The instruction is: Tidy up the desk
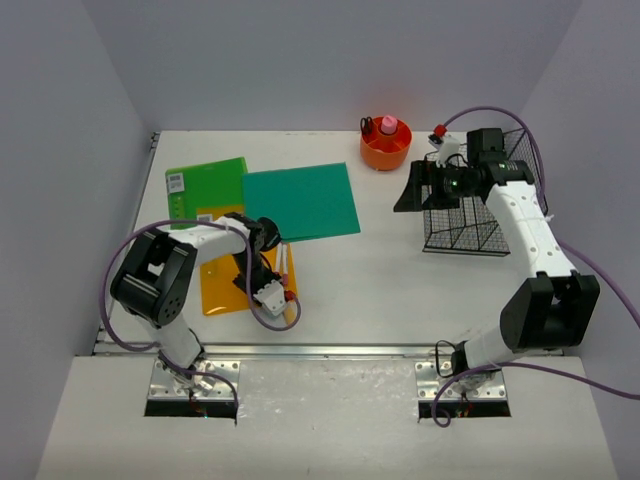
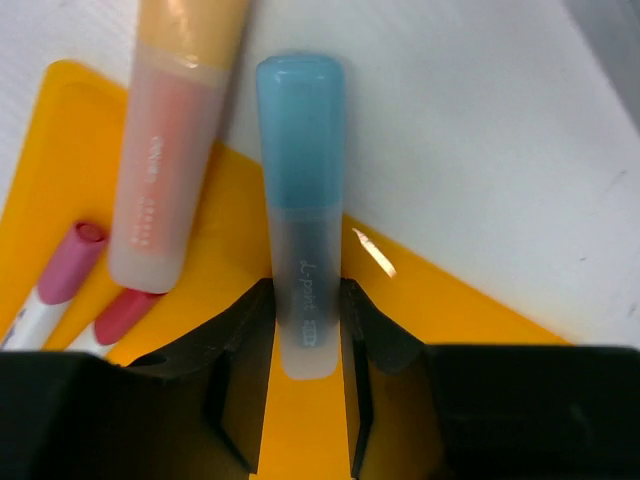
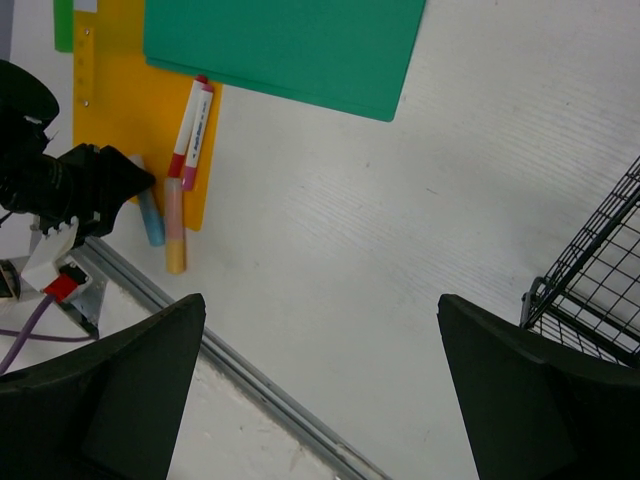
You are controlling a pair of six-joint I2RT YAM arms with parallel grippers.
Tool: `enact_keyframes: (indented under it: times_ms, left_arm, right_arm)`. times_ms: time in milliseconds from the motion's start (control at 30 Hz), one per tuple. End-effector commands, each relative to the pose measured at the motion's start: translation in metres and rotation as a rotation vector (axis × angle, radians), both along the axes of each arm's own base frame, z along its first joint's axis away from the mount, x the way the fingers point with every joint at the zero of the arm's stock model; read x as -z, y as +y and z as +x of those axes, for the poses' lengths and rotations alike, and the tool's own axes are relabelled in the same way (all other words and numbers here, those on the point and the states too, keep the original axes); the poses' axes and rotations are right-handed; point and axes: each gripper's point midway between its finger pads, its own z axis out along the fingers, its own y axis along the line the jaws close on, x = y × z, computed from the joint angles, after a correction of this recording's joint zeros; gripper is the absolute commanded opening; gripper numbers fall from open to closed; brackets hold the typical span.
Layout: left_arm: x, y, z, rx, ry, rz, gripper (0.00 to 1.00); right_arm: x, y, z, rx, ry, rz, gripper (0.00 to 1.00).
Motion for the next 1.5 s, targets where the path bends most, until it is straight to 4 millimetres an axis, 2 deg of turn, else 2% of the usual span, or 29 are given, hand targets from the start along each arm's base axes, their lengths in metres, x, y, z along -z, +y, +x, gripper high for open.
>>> enact_keyframes:
  times_ms: [0, 100, 200, 233, 333, 367, 400, 467, 533, 600, 667, 733, 800, 967, 1067, 1333, 1467]
  left_arm:
    - [-0.002, -0.005, -0.017, 0.262, -0.010, -0.098, 0.23]
    - [-0.015, -0.011, -0.018, 0.226, -0.024, -0.152, 0.14]
    - [-0.043, -0.025, -0.012, 0.182, -0.050, -0.232, 0.06]
    - [-0.054, -0.030, -0.010, 0.161, -0.056, -0.255, 0.04]
    - [-0.108, -0.054, 0.001, 0.042, -0.085, -0.372, 0.00]
    - [-0.125, -0.063, 0.008, -0.020, -0.092, -0.412, 0.00]
    - [-0.151, -0.078, 0.020, -0.132, -0.101, -0.477, 0.00]
    - [-0.190, -0.103, 0.054, -0.284, -0.179, -0.603, 0.00]
    - [-0.234, -0.127, 0.089, -0.535, -0.219, -0.740, 0.00]
    - [-0.259, -0.135, 0.113, -0.768, -0.222, -0.808, 0.00]
    - [-0.275, -0.143, 0.127, -0.961, -0.171, -0.867, 0.00]
    - [-0.282, -0.149, 0.136, -1.010, -0.170, -0.896, 0.00]
    - [-0.280, -0.155, 0.144, -1.116, -0.100, -0.901, 0.00]
    - [-0.280, -0.162, 0.149, -1.214, -0.011, -0.919, 0.00]
    - [-0.283, -0.164, 0.153, -1.232, -0.008, -0.942, 0.00]
    - [-0.289, -0.169, 0.154, -1.225, 0.011, -0.974, 0.00]
    - [-0.289, -0.173, 0.151, -1.211, 0.030, -0.976, 0.00]
  right_arm:
    - [-0.020, 0.010, 0.010, -0.040, -0.061, 0.039, 0.98]
    - [-0.029, 0.018, 0.010, -0.053, -0.068, 0.097, 0.96]
    - [-0.046, 0.029, 0.009, -0.060, -0.114, 0.184, 0.96]
    - [-0.051, 0.032, 0.011, -0.052, -0.136, 0.208, 0.96]
    - [-0.070, 0.038, 0.020, -0.011, -0.201, 0.282, 0.95]
    - [-0.077, 0.039, 0.025, 0.004, -0.213, 0.303, 0.95]
    - [-0.086, 0.042, 0.031, 0.025, -0.226, 0.336, 0.95]
    - [-0.101, 0.047, 0.040, 0.056, -0.238, 0.390, 0.95]
    - [-0.111, 0.056, 0.043, 0.062, -0.244, 0.430, 0.95]
    - [-0.117, 0.070, 0.042, 0.042, -0.241, 0.458, 0.95]
    - [-0.121, 0.084, 0.039, 0.020, -0.232, 0.481, 0.95]
    - [-0.123, 0.094, 0.039, 0.008, -0.226, 0.496, 0.95]
    - [-0.129, 0.105, 0.042, -0.011, -0.237, 0.522, 0.95]
    - [-0.142, 0.127, 0.039, -0.088, -0.251, 0.554, 0.93]
    - [-0.137, 0.134, 0.038, -0.108, -0.232, 0.550, 0.91]
    - [-0.104, 0.139, 0.040, -0.070, -0.160, 0.503, 0.86]
    - [-0.106, 0.141, 0.046, -0.059, -0.161, 0.526, 0.82]
